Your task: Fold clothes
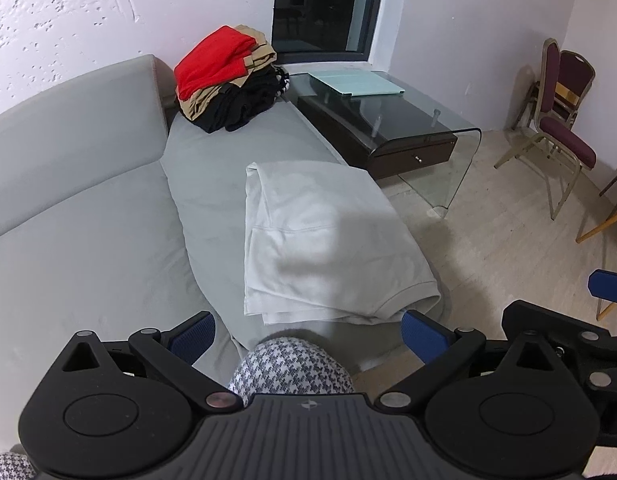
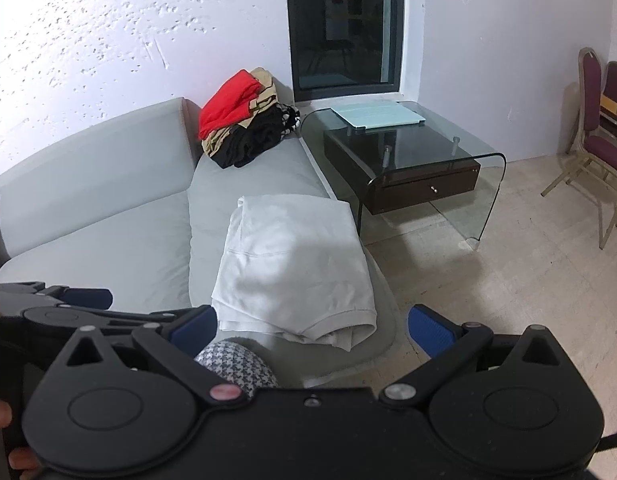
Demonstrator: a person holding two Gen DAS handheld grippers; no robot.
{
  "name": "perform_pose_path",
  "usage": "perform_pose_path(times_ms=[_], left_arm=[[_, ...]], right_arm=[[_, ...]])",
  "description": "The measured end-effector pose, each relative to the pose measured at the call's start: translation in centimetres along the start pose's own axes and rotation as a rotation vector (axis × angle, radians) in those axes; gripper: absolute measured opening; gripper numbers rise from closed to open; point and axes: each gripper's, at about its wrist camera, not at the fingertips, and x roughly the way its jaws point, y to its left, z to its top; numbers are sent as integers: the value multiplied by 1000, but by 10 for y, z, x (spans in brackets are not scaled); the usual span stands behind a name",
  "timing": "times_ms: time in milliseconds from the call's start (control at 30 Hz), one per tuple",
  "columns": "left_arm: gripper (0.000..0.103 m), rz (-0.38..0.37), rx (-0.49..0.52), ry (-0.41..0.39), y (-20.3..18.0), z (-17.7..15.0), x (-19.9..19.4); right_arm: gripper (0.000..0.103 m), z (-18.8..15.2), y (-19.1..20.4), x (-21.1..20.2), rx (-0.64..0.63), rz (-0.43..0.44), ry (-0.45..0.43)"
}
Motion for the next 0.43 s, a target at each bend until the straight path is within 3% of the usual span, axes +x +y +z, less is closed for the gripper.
perform_pose_path(times_ms=[433], left_arm=[[101,22,27,-16,-8,-1,10]], right_arm=[[103,-6,-9,11,47,5,14]])
